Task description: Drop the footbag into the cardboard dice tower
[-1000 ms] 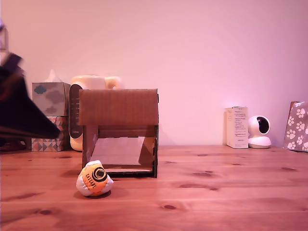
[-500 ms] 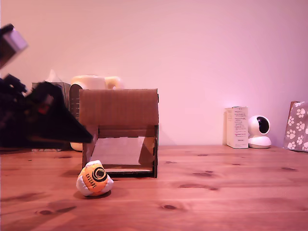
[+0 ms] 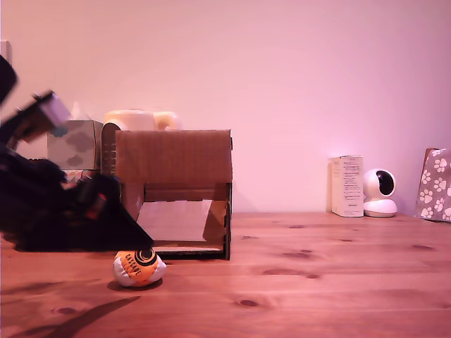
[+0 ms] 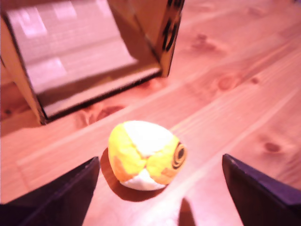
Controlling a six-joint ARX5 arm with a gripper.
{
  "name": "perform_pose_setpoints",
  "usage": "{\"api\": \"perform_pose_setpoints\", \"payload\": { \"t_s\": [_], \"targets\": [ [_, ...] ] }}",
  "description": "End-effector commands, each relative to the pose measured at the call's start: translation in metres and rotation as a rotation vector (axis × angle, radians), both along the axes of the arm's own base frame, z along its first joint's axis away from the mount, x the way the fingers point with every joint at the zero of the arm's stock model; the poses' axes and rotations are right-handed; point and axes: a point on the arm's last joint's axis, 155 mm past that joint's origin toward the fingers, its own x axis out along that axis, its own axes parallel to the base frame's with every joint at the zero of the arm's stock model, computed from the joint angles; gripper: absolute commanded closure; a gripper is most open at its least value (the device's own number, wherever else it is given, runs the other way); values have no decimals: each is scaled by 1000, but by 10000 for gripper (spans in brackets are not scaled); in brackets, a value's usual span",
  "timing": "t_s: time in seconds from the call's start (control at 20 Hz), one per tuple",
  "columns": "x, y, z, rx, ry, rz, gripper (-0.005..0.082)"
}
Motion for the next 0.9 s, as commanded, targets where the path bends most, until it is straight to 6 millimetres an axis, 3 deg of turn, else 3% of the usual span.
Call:
{"api": "perform_pose_setpoints", "payload": {
  "t_s": [0.0,0.15,0.2,0.25,0.35,0.4,0.45,0.6,0.85],
  "targets": [
    [6,-4,-3,17,-12,-8,9],
    [15,-8,-14,31,16,-8,26],
    [17,-9,-18,38,29,-9,95],
    [18,-10,-22,46,44,-9,220],
    [20,-11,-26,59,68,-8,561],
    [22,-12,-26,60,70,-9,670],
    [24,-13,-22,56,62,-9,714],
    [31,-17,-14,45,44,-9,714],
    [15,-17,-1,43,90,-44,713]
  ]
}}
